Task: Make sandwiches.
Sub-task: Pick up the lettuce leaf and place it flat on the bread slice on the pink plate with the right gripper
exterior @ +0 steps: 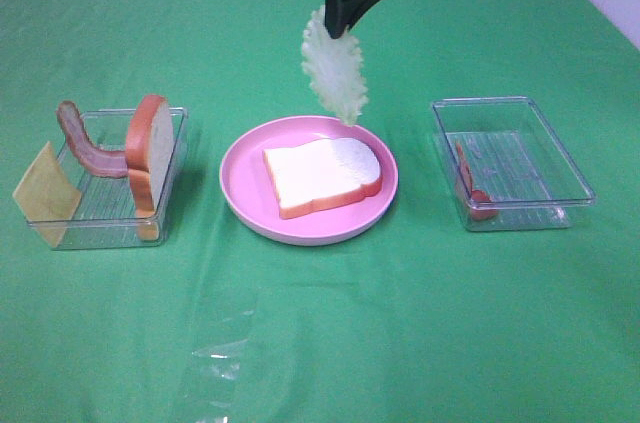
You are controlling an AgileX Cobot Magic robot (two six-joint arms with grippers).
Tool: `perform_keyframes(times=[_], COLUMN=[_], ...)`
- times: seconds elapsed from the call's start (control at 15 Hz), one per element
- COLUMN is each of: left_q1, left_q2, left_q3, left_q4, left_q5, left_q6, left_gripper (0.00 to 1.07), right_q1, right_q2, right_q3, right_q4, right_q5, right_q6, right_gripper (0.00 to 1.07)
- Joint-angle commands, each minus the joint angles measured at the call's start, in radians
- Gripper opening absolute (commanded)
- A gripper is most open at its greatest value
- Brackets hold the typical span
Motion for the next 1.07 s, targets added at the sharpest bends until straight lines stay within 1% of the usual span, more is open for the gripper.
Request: perform_keyframes(times=[0.07, 0.13, 0.2, 0.33, 0.47, 0.67, 0.73, 0.87, 1.0, 1.07], left_q1=[-0.005, -0.005, -0.005, -0.005, -0.005, -0.005, -0.005, -0.005, -0.005, -0.005], left_q2=[0.000, 0.000, 0.000, 0.000, 0.000, 0.000, 0.000, 0.000, 0.000, 0.000], left_q3=[0.005, 0.005, 0.005, 0.005, 0.005, 0.005, 0.005, 0.005, 0.005, 0.005], left_q4=[-0.001, -0.001, -0.001, -0.001, -0.001, -0.001, -0.001, -0.001, -0.001, -0.001], left_q5=[-0.005, -0.005, -0.005, -0.005, -0.005, -0.005, -0.005, -0.005, -0.005, -0.005], left_q6=[-0.004, -0.004, -0.004, -0.004, -0.004, -0.004, -0.004, -0.004, -0.004, -0.004], left_gripper=[1.00, 1.00, 1.00, 1.00, 1.00, 1.00, 1.00, 1.00, 1.00, 1.00], right_q1=[0.056, 0.087, 0.096, 0.095, 0.095, 0.095, 0.095, 0.094, 0.094, 0.094], right_q2=[0.002, 0.002, 0.002, 0.002, 0.018, 0.071, 0.122, 0.172, 0.221, 0.245], right_q3=[0.003, 0.004, 0.004, 0.004, 0.004, 0.004, 0.004, 0.004, 0.004, 0.004], right_q4=[0.037, 0.053, 0.061, 0.104, 0.107, 0.106, 0.106, 0.105, 0.048, -0.017], right_q5=[-0.043, -0.078, -0.086, -0.105, -0.108, -0.113, -0.118, -0.123, -0.129, -0.124], right_q6=[-0.002, -0.002, -0.002, -0.002, -0.002, -0.002, -0.001, 0.002, 0.026, 0.067], right_gripper=[0.00, 0.00, 0.00, 0.00, 0.00, 0.00, 0.00, 0.00, 0.00, 0.00])
